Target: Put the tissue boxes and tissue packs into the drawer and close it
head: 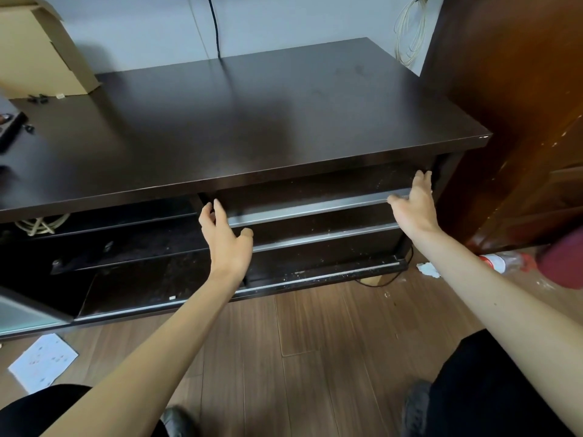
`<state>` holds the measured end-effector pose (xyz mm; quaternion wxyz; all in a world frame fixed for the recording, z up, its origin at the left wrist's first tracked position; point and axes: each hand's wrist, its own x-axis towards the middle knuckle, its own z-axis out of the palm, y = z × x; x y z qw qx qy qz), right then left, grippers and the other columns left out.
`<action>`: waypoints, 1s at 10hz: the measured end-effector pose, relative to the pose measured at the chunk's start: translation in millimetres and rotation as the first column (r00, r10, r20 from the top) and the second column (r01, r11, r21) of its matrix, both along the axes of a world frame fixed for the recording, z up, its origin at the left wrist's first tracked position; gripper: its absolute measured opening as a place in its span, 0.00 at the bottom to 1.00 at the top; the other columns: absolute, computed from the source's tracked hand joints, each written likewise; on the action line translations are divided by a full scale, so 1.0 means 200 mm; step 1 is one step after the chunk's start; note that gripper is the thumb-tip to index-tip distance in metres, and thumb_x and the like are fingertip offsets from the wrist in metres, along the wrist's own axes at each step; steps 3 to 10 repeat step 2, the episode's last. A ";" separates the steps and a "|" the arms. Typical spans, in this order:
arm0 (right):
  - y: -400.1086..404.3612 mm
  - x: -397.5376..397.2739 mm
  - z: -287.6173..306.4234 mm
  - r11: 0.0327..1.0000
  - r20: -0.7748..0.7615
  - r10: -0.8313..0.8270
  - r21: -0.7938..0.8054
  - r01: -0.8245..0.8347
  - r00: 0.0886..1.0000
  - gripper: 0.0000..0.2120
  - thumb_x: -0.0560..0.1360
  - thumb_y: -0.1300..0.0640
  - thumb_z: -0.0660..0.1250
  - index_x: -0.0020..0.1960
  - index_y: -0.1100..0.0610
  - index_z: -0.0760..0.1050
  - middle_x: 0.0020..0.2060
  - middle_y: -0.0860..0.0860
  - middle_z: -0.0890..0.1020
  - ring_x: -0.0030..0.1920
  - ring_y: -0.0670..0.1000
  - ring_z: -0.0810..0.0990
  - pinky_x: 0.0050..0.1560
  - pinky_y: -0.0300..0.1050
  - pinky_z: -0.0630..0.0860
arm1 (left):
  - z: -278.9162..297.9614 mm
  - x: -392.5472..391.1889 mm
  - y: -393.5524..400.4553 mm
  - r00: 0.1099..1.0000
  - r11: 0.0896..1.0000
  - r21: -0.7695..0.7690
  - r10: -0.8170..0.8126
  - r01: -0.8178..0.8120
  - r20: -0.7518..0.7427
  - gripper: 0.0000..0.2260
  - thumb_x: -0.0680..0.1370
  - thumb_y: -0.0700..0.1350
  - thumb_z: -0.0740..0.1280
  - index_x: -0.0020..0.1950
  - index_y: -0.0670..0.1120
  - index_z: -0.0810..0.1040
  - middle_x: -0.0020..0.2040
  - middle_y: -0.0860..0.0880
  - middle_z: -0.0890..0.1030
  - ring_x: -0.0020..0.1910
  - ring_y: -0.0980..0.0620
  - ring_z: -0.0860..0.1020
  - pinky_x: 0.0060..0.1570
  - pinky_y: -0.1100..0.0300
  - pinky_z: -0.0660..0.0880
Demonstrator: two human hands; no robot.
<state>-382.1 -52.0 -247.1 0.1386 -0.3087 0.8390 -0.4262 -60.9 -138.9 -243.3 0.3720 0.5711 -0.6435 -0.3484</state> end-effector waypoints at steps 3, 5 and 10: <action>0.23 0.15 0.13 0.959 0.217 0.283 -0.053 -0.279 0.934 0.14 0.82 0.55 0.67 0.67 0.50 0.79 0.63 0.46 0.82 0.66 0.49 0.78 0.71 0.51 0.71 | 0.12 0.12 0.11 0.985 0.986 0.034 -0.161 0.163 -0.056 0.20 0.80 0.35 0.64 0.70 0.48 0.73 0.67 0.49 0.76 0.61 0.57 0.75 0.62 0.61 0.72; 0.23 0.15 0.13 0.959 0.217 0.283 -0.053 -0.279 0.934 0.14 0.82 0.55 0.67 0.67 0.50 0.79 0.63 0.46 0.82 0.66 0.49 0.78 0.71 0.51 0.71 | 0.12 0.12 0.11 0.985 0.986 0.034 -0.161 0.163 -0.056 0.20 0.80 0.35 0.64 0.70 0.48 0.73 0.67 0.49 0.76 0.61 0.57 0.75 0.62 0.61 0.72; 0.23 0.15 0.13 0.959 0.217 0.283 -0.053 -0.279 0.934 0.14 0.82 0.55 0.67 0.67 0.50 0.79 0.63 0.46 0.82 0.66 0.49 0.78 0.71 0.51 0.71 | 0.12 0.12 0.11 0.985 0.986 0.034 -0.161 0.163 -0.056 0.20 0.80 0.35 0.64 0.70 0.48 0.73 0.67 0.49 0.76 0.61 0.57 0.75 0.62 0.61 0.72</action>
